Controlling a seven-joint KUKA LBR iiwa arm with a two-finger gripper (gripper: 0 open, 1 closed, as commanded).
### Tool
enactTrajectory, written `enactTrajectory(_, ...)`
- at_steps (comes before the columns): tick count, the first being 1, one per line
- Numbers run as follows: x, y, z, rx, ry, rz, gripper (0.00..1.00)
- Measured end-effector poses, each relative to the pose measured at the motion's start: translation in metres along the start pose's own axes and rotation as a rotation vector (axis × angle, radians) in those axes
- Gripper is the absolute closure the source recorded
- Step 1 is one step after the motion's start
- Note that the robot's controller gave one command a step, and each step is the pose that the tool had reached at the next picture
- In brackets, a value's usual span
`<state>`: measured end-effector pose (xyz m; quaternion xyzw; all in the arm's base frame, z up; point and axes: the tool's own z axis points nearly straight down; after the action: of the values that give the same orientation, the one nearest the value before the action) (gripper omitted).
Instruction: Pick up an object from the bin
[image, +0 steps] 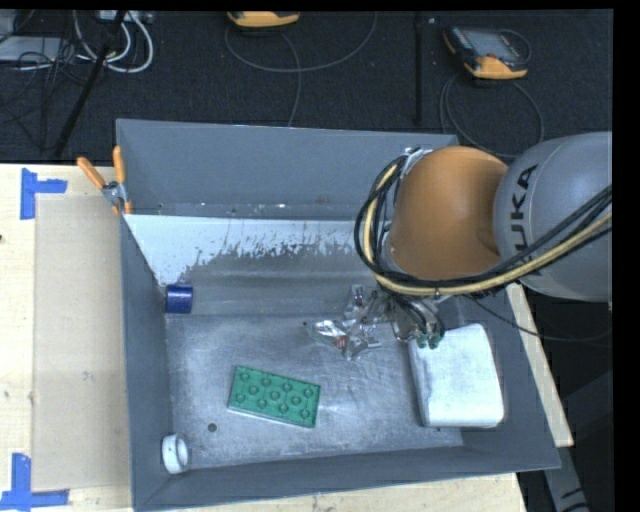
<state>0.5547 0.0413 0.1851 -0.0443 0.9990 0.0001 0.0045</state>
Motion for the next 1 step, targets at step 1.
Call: enactTrajectory(1, 0.0637, 0.0043, -0.0740, -0.001, 0.006, -0.153, 1.00)
